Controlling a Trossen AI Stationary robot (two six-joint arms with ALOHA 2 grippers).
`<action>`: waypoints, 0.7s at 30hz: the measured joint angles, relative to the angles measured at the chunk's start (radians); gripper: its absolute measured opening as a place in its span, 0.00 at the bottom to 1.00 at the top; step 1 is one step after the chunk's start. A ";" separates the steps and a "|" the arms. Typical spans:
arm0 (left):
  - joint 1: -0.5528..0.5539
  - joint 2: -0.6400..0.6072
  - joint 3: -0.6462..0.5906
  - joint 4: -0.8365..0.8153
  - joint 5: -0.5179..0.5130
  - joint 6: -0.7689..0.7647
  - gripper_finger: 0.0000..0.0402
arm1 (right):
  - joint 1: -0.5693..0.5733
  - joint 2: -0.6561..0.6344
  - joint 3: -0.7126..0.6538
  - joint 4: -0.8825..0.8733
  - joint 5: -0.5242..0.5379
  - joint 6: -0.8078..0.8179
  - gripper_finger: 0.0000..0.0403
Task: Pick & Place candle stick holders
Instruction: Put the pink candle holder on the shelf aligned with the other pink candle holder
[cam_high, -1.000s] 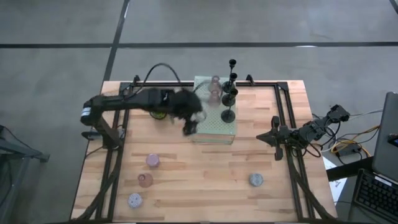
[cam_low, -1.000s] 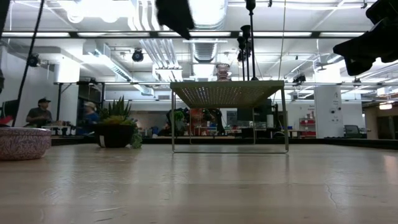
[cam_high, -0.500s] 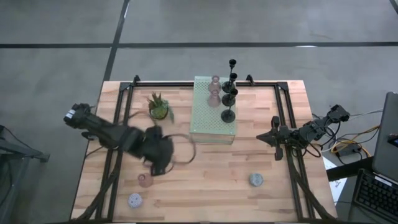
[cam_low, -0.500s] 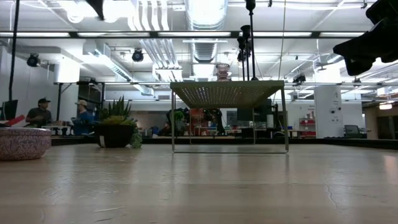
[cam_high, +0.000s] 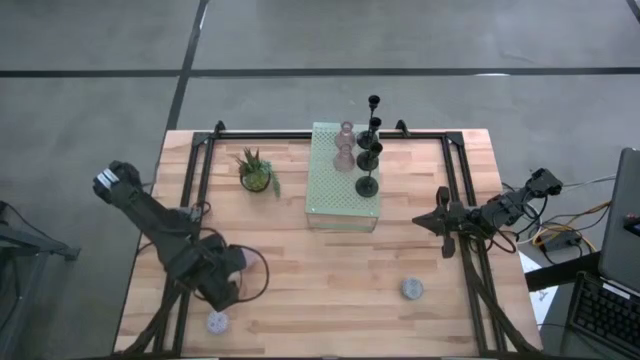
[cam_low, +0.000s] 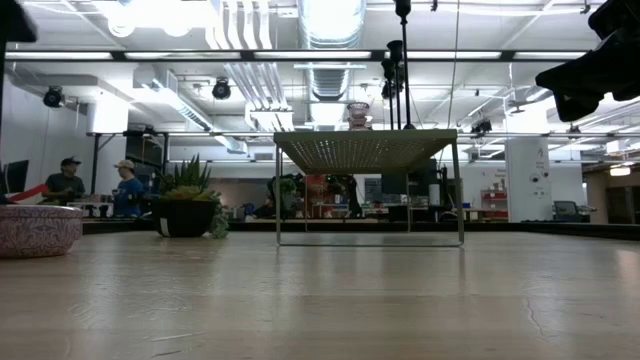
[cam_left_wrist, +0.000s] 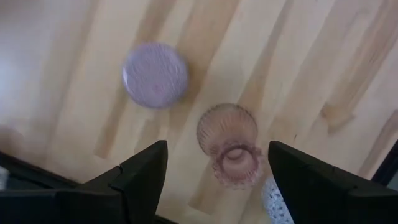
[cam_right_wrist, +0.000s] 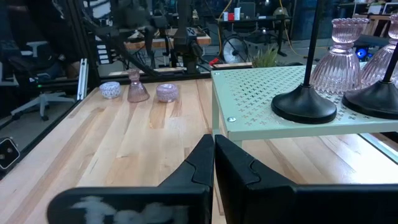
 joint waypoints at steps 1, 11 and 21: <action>-0.012 0.000 -0.014 0.013 0.003 -0.022 0.70 | 0.000 0.000 0.000 0.000 0.000 0.000 0.02; -0.067 0.001 -0.098 0.082 0.026 -0.133 0.70 | 0.000 0.000 0.000 0.000 0.000 0.002 0.02; -0.073 0.004 -0.123 0.137 0.033 -0.162 0.70 | 0.000 0.000 0.000 0.000 0.000 0.002 0.02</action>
